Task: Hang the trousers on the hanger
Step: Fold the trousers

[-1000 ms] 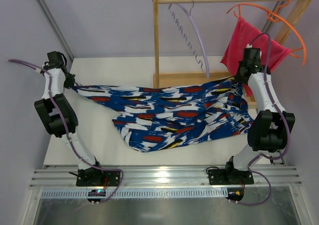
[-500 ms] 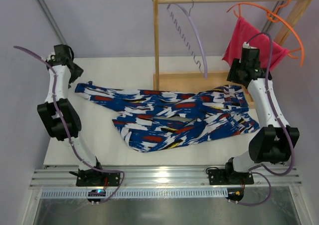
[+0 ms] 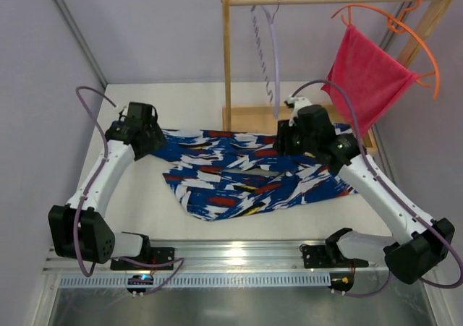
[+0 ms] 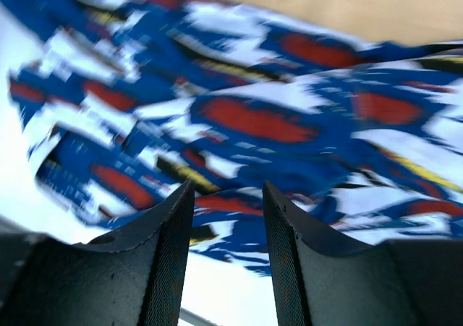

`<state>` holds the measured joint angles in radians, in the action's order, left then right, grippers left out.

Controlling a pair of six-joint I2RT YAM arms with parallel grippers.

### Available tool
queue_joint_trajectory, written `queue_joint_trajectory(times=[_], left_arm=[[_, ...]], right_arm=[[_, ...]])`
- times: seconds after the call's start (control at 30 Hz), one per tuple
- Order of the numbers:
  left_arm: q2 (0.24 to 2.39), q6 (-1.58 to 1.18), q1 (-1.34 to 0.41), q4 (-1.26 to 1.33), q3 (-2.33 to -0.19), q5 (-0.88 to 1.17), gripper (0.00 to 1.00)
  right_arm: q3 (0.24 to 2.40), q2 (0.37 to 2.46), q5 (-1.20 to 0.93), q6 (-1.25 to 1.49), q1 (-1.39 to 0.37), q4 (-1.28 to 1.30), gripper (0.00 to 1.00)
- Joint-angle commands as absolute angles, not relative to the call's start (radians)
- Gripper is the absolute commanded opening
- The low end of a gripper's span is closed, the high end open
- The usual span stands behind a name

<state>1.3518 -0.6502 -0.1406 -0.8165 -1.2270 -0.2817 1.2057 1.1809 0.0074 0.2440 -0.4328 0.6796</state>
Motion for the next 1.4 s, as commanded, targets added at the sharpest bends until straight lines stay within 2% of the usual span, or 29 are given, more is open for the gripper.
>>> queue_joint_trajectory(times=[0.0, 0.23, 0.53, 0.63, 0.7, 0.8, 0.83, 0.9, 0.93, 1.03, 1.17, 1.37], left_arm=[[1.302, -0.683, -0.179, -0.79, -1.086, -0.195, 0.7], [1.31, -0.709, -0.265, -0.697, -0.94, -0.118, 0.72], [1.385, -0.764, -0.284, -0.583, -0.804, -0.078, 0.73], [1.399, -0.778, -0.284, -0.572, -0.785, -0.083, 0.72], [1.404, -0.793, -0.285, -0.546, -0.776, -0.06, 0.68], [1.405, -0.821, -0.285, -0.509, -0.764, -0.031, 0.56], [1.407, -0.825, -0.285, -0.503, -0.764, -0.019, 0.42], [1.408, -0.837, -0.285, -0.514, -0.764, -0.015, 0.28], [1.405, -0.841, -0.285, -0.518, -0.764, -0.014, 0.17], [1.35, -0.853, -0.285, -0.56, -0.761, -0.038, 0.0], [1.217, -0.9, -0.285, -0.643, -0.779, -0.144, 0.0], [1.086, -0.934, -0.288, -0.755, -0.773, -0.251, 0.0]], right_arm=[[1.109, 1.169, -0.031, 0.281, -0.616, 0.589, 0.46], [0.988, 1.174, -0.028, 0.325, -0.83, 0.453, 0.46], [0.891, 1.135, 0.06, 0.367, -0.94, 0.43, 0.46], [0.833, 1.126, 0.046, 0.35, -0.948, 0.411, 0.5], [0.813, 1.124, 0.043, 0.338, -0.95, 0.41, 0.53], [0.807, 1.131, 0.029, 0.321, -0.95, 0.397, 0.54], [0.807, 1.135, 0.022, 0.319, -0.953, 0.397, 0.54], [0.808, 1.14, 0.02, 0.313, -0.957, 0.387, 0.54], [0.805, 1.143, 0.02, 0.31, -0.966, 0.38, 0.54], [0.795, 1.155, 0.014, 0.276, -0.991, 0.324, 0.57], [0.79, 1.262, -0.102, 0.137, -1.037, 0.16, 0.62], [0.888, 1.439, -0.103, 0.028, -1.086, 0.17, 0.62]])
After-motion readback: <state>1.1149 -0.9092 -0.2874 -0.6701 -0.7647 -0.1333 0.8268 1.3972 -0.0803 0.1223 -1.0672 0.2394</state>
